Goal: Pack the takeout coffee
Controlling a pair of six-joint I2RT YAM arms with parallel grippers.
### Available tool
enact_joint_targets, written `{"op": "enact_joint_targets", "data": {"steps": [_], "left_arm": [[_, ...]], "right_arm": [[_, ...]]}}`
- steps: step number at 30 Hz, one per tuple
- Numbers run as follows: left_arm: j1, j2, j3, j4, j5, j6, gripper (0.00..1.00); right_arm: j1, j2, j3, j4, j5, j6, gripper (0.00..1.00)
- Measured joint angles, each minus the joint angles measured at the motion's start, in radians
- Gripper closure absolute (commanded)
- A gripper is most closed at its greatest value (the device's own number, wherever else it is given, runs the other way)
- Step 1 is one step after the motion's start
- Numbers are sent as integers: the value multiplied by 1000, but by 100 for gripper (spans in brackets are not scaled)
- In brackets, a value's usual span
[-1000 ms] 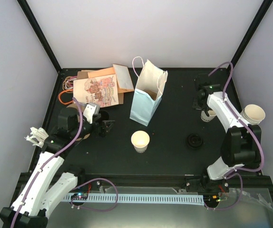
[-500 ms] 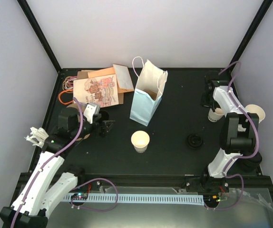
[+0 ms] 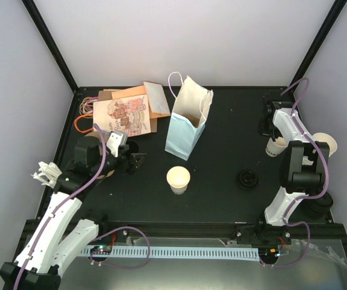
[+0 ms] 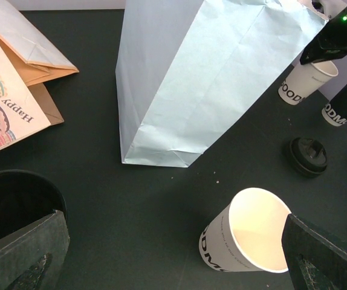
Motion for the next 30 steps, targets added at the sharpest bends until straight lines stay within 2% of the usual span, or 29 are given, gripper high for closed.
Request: {"op": "enact_joint_targets", "data": {"steps": [15,25,30], "left_arm": [[0,13,0,0,3,0,1],[0,10,0,0,3,0,1],[0,10,0,0,3,0,1]], "right_arm": [[-17,12,16,-15,58,2,87],[-29,17,23,-26,64,3,66],[-28,8,50,-50,63,5,51]]}}
